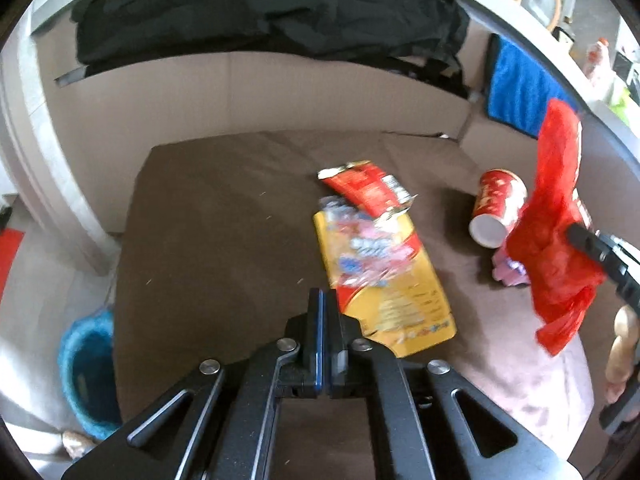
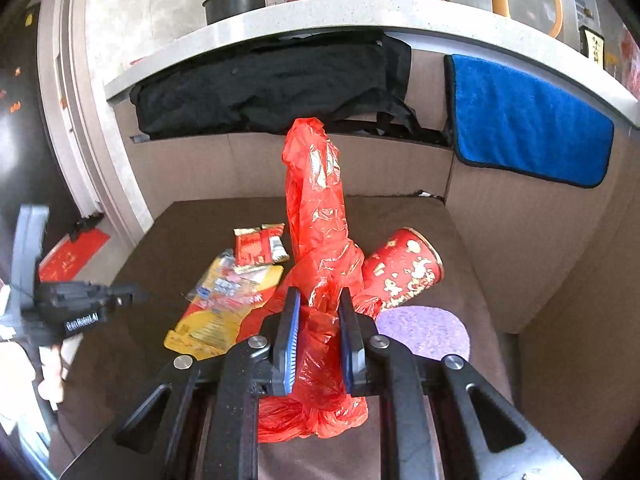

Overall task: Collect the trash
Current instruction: 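Grasp the red sachets with the left tool while the right tool holds the red bag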

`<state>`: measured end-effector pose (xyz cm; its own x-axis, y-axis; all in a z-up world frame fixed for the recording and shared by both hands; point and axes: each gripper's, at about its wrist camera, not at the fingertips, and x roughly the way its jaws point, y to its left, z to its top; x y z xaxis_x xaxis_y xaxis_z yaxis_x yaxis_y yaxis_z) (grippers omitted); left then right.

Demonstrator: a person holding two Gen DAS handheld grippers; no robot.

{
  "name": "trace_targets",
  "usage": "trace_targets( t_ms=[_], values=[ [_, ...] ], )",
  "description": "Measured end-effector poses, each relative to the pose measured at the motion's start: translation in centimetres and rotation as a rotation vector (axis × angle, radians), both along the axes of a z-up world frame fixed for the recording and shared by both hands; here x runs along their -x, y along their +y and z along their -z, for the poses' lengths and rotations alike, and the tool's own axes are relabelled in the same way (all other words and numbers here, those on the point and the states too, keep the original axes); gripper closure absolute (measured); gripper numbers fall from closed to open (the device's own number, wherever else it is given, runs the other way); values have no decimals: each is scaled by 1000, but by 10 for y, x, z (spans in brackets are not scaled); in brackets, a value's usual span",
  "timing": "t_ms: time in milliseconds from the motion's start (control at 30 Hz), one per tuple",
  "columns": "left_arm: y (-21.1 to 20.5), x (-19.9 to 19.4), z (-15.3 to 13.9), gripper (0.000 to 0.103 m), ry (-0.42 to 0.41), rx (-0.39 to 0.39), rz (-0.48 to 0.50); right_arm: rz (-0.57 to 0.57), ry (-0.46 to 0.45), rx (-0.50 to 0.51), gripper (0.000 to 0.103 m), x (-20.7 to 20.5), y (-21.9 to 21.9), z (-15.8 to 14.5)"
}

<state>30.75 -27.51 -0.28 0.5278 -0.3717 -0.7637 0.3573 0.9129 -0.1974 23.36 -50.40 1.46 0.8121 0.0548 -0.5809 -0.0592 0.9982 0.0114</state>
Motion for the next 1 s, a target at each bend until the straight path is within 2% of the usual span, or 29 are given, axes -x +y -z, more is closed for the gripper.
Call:
trace_targets(
  t_ms=[33,67,100,133,167,200,367,467,633,733,767,867,933,1000],
  values=[
    [-5,-4,-1,97,2,5,20,0,2,-2,88,1,-1,1],
    [-12,-9,-1,87,10,7,42,1,5,-7,88,1,-3,3],
    [-25,-20,-2,67,22,6,63,0,8,-10,88,1,-6,5],
    [-34,-27,-2,53,35,2,65,-1,11,-7,88,1,-8,7],
    [-43,-36,-1,28,47,1,62,-2,15,-2,88,-1,-9,9],
    [-56,-49,-2,24,53,5,43,-2,18,4,88,-3,-11,11],
    [-93,-101,-1,24,60,-23,-118,3,20,-3,88,-13,-19,19],
    [-109,-129,18,24,132,-97,-221,6,13,-23,88,-19,-22,22],
    [-114,-139,42,24,182,-138,-302,7,-6,-28,88,-23,-22,24],
    [-114,-134,44,27,153,-150,-318,15,-11,-39,88,-21,-23,25],
    [-113,-130,44,30,139,-149,-310,19,-13,-40,88,-20,-23,25],
    [-108,-119,42,52,104,-143,-281,24,-9,-46,88,-18,-22,25],
    [-97,-108,41,60,114,-83,-237,28,-8,-45,88,-15,-20,23],
    [-84,-95,39,78,108,-56,-200,27,-8,-54,88,-13,-18,19]
  ],
)
